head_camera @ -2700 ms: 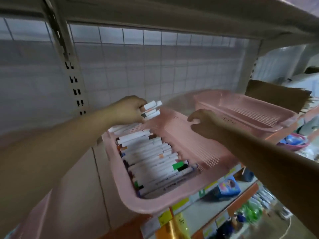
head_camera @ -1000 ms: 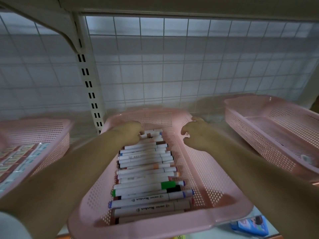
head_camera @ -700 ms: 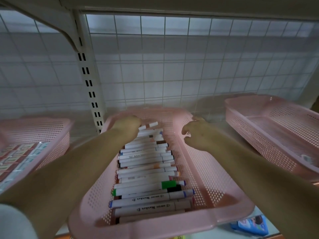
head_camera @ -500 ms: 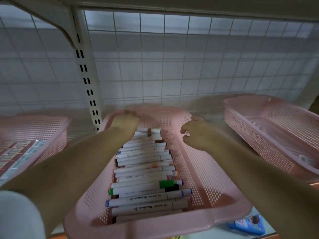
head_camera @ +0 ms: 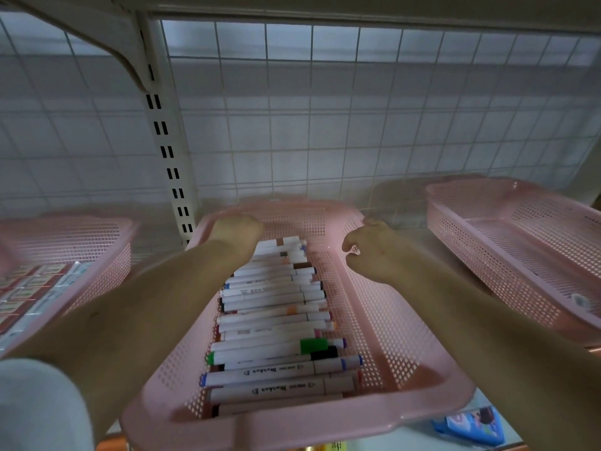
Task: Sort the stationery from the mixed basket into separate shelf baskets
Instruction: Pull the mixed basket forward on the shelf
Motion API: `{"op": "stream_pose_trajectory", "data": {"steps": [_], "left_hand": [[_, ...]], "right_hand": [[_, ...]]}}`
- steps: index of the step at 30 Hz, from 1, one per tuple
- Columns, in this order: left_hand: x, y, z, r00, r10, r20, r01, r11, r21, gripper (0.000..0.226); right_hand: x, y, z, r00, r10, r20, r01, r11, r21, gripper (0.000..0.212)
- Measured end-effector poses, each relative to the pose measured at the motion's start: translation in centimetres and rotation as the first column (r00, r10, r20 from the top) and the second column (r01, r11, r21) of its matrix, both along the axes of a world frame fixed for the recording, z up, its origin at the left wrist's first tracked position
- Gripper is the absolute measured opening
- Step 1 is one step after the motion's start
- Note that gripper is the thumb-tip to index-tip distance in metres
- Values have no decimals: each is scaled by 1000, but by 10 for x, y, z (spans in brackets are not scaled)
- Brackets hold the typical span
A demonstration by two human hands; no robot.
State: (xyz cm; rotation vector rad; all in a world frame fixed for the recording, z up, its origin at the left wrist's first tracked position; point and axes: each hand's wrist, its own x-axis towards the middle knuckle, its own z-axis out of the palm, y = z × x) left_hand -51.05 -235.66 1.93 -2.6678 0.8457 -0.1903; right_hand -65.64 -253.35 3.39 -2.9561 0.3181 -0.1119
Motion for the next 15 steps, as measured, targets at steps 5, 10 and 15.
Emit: {"op": "stream_pose_trajectory", "data": {"steps": [5, 10, 15], "left_hand": [[4, -3, -8, 997, -74, 1, 74, 997, 31, 19], [8, -4, -8, 998, -52, -34, 54, 996, 75, 42], [7, -1, -9, 1000, -30, -2, 30, 998, 53, 51]], "right_hand": [[-2, 1, 2, 1000, 5, 17, -5, 999, 34, 36], [-1, 1, 1, 1000, 3, 19, -3, 999, 45, 35], [-3, 1, 2, 1000, 9, 20, -10, 999, 46, 35]]}}
